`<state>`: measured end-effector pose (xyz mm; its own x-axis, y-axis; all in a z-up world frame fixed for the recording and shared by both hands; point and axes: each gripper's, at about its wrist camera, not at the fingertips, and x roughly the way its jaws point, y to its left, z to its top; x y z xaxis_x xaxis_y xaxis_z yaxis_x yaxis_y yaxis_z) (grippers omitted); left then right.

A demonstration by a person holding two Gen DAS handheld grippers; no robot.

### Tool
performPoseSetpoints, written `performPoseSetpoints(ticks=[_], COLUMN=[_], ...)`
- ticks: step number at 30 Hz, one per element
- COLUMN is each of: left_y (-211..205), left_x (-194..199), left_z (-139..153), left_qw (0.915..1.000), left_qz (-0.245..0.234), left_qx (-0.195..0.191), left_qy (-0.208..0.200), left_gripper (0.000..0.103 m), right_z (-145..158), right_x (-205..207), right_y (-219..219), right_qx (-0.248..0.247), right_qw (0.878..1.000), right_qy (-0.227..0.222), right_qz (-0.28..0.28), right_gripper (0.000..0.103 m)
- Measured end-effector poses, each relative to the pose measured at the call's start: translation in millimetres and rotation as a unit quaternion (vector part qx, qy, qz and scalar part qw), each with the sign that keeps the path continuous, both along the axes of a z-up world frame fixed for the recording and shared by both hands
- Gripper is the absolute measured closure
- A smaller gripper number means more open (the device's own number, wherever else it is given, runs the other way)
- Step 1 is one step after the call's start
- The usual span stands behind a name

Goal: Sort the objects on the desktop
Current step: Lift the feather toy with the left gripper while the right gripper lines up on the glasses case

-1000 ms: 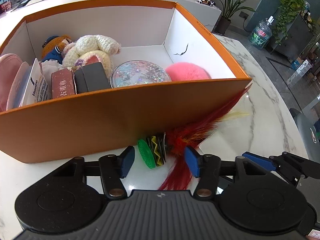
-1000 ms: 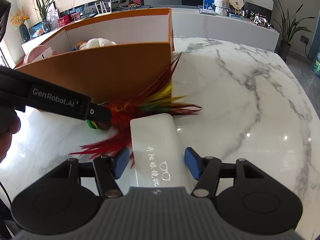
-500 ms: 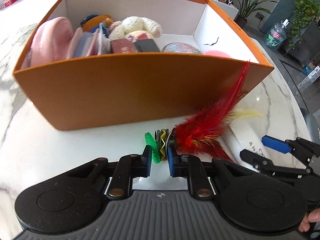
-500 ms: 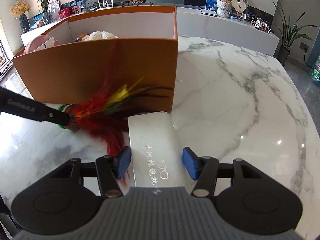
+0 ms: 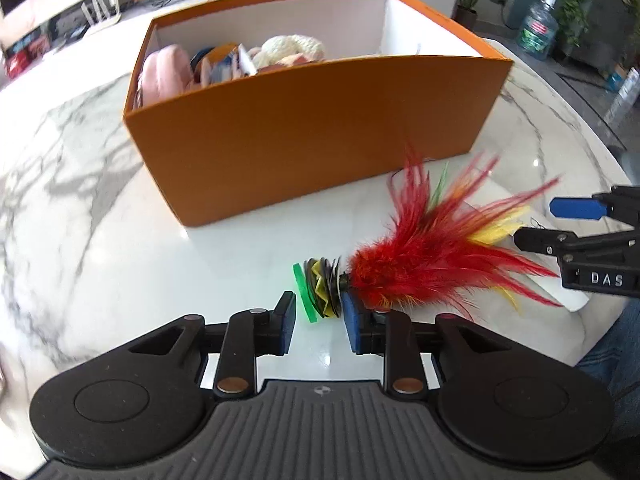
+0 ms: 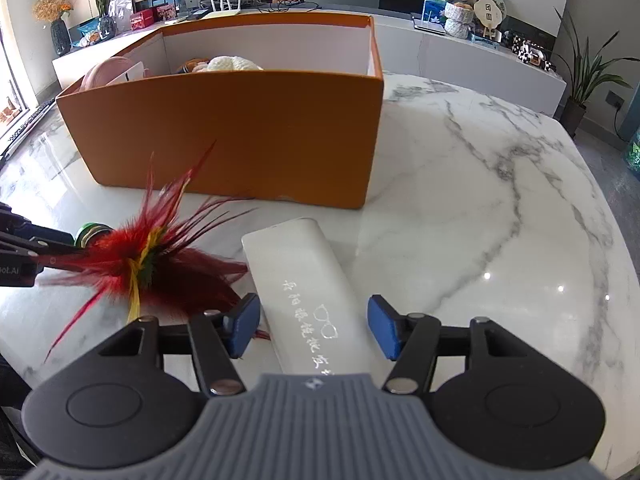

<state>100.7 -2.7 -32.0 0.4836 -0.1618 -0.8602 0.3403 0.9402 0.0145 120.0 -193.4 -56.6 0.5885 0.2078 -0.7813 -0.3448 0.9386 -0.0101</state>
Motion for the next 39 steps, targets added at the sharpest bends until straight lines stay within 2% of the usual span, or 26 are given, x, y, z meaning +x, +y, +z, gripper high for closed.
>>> performPoseSetpoints(ticks=[1, 3, 4, 6, 9, 11, 14, 22, 24, 25, 26, 30, 36, 39], left_y=[-4, -16, -24, -40, -56, -62, -72, -100, -106, -107, -108, -103, -81, -68], left_x=[-3, -12, -15, -24, -34, -32, -26, 2, 8, 10, 12, 16, 14, 10], left_z=[4, 11, 12, 12, 7, 3, -3, -27, -34, -38, -41, -43, -28, -18], left_qw=[0.9996, 0.9942, 0.9890, 0.9733, 0.9505, 0.9403, 0.9305, 0.9165, 0.9174, 0.9190, 0.9209, 0.9324, 0.9637, 0.9761], left_qz=[-0.023, -0.086, -0.119, -0.186, -0.255, -0.280, -0.304, -0.339, -0.335, -0.331, -0.326, -0.303, -0.229, -0.192], left_qx=[0.013, 0.051, 0.073, 0.119, 0.161, 0.179, 0.195, 0.211, 0.214, 0.214, 0.214, 0.196, 0.137, 0.102], left_qy=[-0.012, -0.040, -0.050, -0.063, -0.074, -0.070, -0.060, -0.020, -0.011, -0.004, 0.003, 0.019, 0.003, -0.011], left_gripper=[0.062, 0.047, 0.046, 0.046, 0.046, 0.046, 0.045, 0.044, 0.045, 0.050, 0.063, 0.084, 0.093, 0.096], right_z=[1, 2, 2, 2, 2, 2, 2, -4, -5, -6, -7, -11, -13, -15], right_x=[-2, -5, -5, -6, -8, -8, -8, 0, 3, 5, 7, 9, 7, 6], right_y=[-4, -11, -15, -19, -20, -18, -16, -17, -18, -18, -18, -20, -20, -20], right_qx=[0.002, 0.008, 0.012, 0.021, 0.030, 0.030, 0.034, 0.049, 0.054, 0.052, 0.051, 0.053, 0.051, 0.051], right_qw=[1.000, 1.000, 1.000, 0.999, 0.999, 0.999, 0.999, 0.999, 0.998, 0.998, 0.998, 0.998, 0.998, 0.998], right_qy=[0.000, 0.003, 0.007, 0.013, 0.015, 0.013, 0.014, 0.022, 0.022, 0.023, 0.024, 0.027, 0.028, 0.032], right_qz=[-0.004, -0.012, -0.016, -0.020, -0.017, -0.011, -0.003, -0.003, -0.001, -0.001, -0.003, -0.006, -0.003, -0.004], right_gripper=[0.039, 0.039, 0.039, 0.039, 0.039, 0.039, 0.038, 0.036, 0.036, 0.036, 0.036, 0.035, 0.032, 0.029])
